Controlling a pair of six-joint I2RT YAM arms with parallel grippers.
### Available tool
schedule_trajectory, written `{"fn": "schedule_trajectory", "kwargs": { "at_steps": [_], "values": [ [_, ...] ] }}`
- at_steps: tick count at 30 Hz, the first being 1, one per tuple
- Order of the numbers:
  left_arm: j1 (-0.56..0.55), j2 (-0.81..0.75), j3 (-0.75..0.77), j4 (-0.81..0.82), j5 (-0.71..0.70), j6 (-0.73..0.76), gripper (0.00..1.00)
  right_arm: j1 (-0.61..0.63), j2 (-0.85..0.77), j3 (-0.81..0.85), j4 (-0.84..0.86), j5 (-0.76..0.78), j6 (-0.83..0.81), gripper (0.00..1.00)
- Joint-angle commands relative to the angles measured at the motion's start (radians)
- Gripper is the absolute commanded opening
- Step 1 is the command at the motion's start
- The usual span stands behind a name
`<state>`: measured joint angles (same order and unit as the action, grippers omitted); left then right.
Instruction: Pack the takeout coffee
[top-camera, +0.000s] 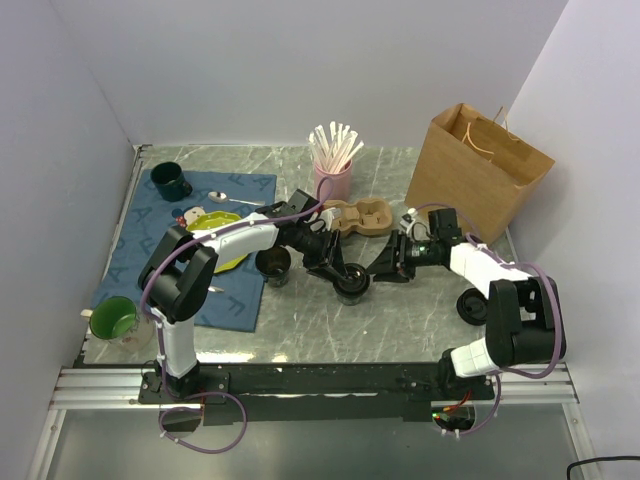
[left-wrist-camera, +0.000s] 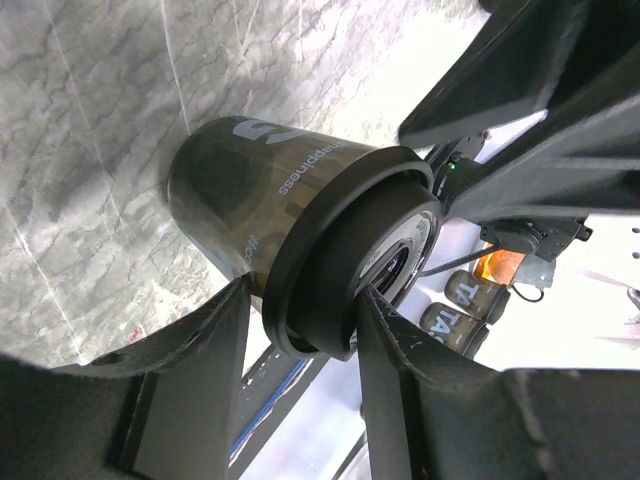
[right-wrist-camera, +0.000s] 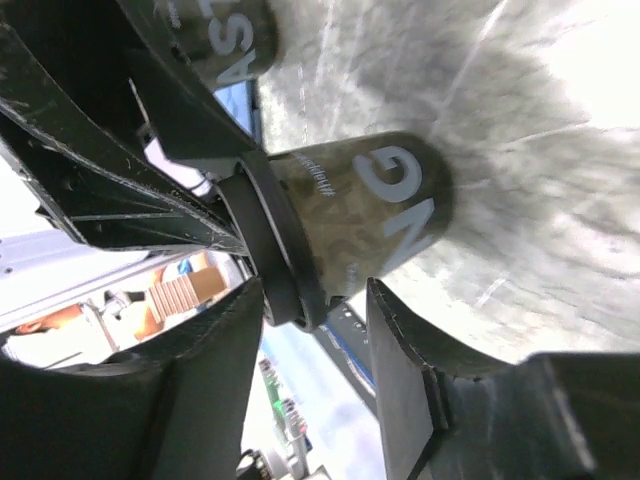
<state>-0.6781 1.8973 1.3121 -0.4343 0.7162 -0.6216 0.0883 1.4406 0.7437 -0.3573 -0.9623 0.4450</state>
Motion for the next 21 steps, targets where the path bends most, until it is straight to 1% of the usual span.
{"fn": "schedule_trajectory", "kwargs": {
  "at_steps": [1,2,5,13,18,21],
  "values": [
    [-0.014,0.057,-0.036,-0.106,-0.195,0.068,0.47,-0.033,-0.016,0.049,-0.02,-0.013,-0.067,0.49],
    [-0.014,0.059,-0.034,-0.107,-0.196,0.069,0.47,-0.033,-0.013,0.048,-0.02,-0.015,-0.072,0.47],
    [-0.014,0.062,-0.03,-0.113,-0.201,0.071,0.47,-0.035,0.003,0.045,-0.011,-0.021,-0.086,0.45],
    [-0.021,0.068,-0.014,-0.129,-0.212,0.077,0.47,-0.029,0.052,0.033,0.041,-0.064,-0.085,0.44],
    [-0.024,0.072,-0.013,-0.13,-0.212,0.077,0.46,0.005,0.066,0.014,0.107,-0.076,-0.058,0.42],
    [-0.028,0.077,-0.011,-0.133,-0.215,0.077,0.46,0.028,0.081,0.005,0.13,-0.07,-0.046,0.38]
  ]
}}
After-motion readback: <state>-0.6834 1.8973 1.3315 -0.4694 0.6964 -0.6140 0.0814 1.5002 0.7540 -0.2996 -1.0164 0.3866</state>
